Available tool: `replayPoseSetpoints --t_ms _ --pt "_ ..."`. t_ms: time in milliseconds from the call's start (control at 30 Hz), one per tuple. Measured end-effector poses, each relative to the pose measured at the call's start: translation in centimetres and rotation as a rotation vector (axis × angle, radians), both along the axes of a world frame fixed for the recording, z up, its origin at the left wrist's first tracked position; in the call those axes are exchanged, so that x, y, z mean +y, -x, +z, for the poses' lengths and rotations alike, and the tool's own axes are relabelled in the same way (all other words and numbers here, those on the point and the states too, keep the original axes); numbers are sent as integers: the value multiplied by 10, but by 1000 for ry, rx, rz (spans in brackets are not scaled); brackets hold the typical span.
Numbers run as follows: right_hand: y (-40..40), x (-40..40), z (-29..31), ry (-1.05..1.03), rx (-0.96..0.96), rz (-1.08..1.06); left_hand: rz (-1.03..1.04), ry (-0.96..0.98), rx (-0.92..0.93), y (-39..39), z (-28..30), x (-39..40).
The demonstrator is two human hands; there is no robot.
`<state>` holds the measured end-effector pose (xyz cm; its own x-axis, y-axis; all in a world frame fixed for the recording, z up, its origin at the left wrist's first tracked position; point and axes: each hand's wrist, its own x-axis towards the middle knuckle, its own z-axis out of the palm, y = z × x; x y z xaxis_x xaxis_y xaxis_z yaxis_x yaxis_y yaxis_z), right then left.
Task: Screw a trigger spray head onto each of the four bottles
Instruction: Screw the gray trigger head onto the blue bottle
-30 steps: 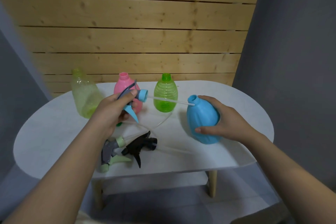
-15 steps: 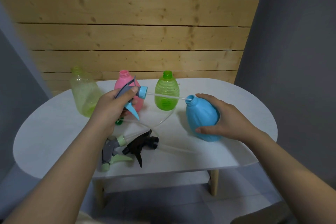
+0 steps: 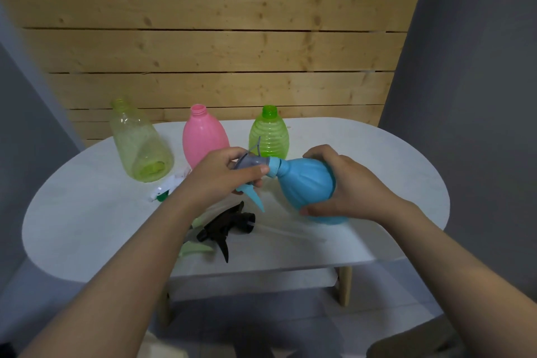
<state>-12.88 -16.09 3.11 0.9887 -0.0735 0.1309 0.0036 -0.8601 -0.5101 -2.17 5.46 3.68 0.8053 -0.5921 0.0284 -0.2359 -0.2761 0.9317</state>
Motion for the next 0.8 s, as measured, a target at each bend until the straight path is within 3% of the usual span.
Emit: replayPoseSetpoints --t_ms 300,500,800 --pt "0 1 6 -224 149 154 -129 3 136 3 0 -5" --pt "-2 2 13 -357 355 293 -286 -95 90 3 4 -1" --pt "-8 -7 15 -590 515 246 -212 -85 191 0 -1 -2"
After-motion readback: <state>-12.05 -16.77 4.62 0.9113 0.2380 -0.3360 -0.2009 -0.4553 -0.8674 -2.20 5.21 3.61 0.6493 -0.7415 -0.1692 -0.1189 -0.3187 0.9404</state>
